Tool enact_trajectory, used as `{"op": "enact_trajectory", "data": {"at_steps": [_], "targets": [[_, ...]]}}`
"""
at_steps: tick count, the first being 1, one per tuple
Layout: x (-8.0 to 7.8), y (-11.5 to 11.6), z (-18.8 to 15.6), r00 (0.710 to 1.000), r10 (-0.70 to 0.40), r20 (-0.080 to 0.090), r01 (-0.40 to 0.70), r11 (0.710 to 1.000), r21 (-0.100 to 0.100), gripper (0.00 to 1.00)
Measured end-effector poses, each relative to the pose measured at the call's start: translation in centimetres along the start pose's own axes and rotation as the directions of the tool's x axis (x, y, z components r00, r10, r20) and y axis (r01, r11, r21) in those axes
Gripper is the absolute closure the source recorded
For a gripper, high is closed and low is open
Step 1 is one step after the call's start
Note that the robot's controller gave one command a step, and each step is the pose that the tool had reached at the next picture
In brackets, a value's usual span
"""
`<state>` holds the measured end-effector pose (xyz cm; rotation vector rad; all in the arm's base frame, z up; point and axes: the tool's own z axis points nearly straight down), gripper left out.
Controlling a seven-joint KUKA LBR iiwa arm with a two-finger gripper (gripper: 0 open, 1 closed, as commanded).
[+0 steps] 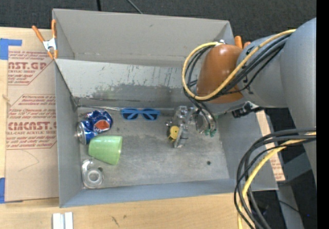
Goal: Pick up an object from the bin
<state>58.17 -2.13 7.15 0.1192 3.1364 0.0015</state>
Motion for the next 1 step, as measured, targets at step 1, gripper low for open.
{"op": "enact_trajectory", "data": {"at_steps": [1], "targets": [[2.07,2.43,-16.98,0.999,0.042,0.007,-0.042,0.999,-0.001,1.0]]}}
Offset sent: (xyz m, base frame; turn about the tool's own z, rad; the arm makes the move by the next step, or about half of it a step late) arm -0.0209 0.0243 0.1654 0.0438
